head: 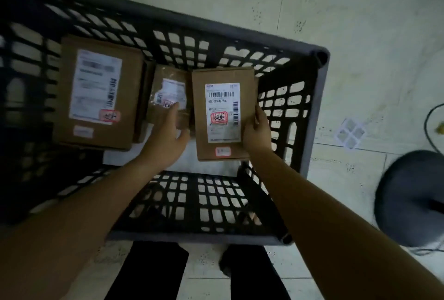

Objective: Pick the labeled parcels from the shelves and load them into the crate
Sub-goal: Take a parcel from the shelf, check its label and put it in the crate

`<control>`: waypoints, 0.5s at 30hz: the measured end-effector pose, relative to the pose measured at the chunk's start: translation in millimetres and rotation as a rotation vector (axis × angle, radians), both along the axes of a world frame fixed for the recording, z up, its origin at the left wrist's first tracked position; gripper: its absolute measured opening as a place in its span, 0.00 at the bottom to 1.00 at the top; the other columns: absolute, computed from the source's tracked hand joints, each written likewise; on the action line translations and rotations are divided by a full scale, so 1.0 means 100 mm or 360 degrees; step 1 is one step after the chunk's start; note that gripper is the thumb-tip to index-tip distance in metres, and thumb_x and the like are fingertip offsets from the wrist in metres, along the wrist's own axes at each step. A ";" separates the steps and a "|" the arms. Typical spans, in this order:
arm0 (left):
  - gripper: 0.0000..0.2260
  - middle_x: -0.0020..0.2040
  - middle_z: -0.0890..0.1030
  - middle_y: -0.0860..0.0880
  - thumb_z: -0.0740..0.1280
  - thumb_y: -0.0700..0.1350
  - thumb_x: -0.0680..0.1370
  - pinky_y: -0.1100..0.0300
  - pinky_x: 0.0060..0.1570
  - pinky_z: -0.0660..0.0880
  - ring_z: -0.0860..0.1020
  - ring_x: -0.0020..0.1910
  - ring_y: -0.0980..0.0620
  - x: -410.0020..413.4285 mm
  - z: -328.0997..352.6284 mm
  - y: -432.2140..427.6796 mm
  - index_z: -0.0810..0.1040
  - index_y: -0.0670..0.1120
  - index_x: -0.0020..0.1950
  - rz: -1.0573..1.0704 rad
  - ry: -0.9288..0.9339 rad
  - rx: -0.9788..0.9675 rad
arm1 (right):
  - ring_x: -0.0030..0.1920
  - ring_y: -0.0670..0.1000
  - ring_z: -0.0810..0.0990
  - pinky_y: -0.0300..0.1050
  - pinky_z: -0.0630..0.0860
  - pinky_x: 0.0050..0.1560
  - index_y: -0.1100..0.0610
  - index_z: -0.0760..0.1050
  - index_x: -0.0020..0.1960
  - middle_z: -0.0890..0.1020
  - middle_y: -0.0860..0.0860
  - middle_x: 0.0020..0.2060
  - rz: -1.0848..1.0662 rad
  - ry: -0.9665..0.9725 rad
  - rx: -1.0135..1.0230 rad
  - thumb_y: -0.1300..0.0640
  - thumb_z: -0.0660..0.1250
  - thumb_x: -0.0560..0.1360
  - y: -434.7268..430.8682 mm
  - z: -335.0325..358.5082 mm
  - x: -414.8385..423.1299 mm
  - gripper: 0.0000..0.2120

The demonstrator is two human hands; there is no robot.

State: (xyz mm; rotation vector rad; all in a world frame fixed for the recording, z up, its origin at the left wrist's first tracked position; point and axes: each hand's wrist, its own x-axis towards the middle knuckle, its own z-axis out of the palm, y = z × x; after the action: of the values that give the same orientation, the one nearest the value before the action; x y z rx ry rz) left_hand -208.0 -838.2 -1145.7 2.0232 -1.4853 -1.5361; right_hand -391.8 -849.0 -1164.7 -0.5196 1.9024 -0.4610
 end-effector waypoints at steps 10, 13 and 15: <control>0.26 0.71 0.67 0.51 0.58 0.46 0.79 0.66 0.45 0.69 0.69 0.65 0.51 -0.64 -0.54 -0.37 0.52 0.56 0.74 0.0436 0.0511 0.0469 | 0.75 0.53 0.48 0.52 0.72 0.58 0.37 0.37 0.72 0.42 0.45 0.76 0.1335 0.0712 -0.0370 0.49 0.65 0.75 0.34 -0.20 -0.17 0.40; 0.22 0.71 0.67 0.50 0.54 0.44 0.81 0.66 0.50 0.68 0.68 0.63 0.56 -0.65 -0.59 -0.35 0.54 0.55 0.74 0.0280 0.0485 0.0411 | 0.74 0.58 0.37 0.60 0.62 0.66 0.46 0.33 0.73 0.33 0.51 0.74 0.1617 0.0834 -0.0230 0.55 0.66 0.73 0.38 -0.26 -0.21 0.45; 0.21 0.72 0.66 0.48 0.53 0.42 0.82 0.61 0.57 0.67 0.66 0.68 0.51 -0.62 -0.59 -0.35 0.54 0.54 0.74 0.0150 0.0407 0.0336 | 0.74 0.58 0.36 0.62 0.53 0.69 0.47 0.35 0.74 0.35 0.53 0.75 0.1567 0.0830 -0.0152 0.51 0.64 0.74 0.35 -0.26 -0.15 0.43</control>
State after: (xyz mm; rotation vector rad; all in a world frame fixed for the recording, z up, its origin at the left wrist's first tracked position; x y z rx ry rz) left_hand -270.3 -872.9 -1204.8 1.8819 -1.1601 -1.8963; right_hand -406.7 -813.7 -1191.0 -1.6419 1.8189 0.2649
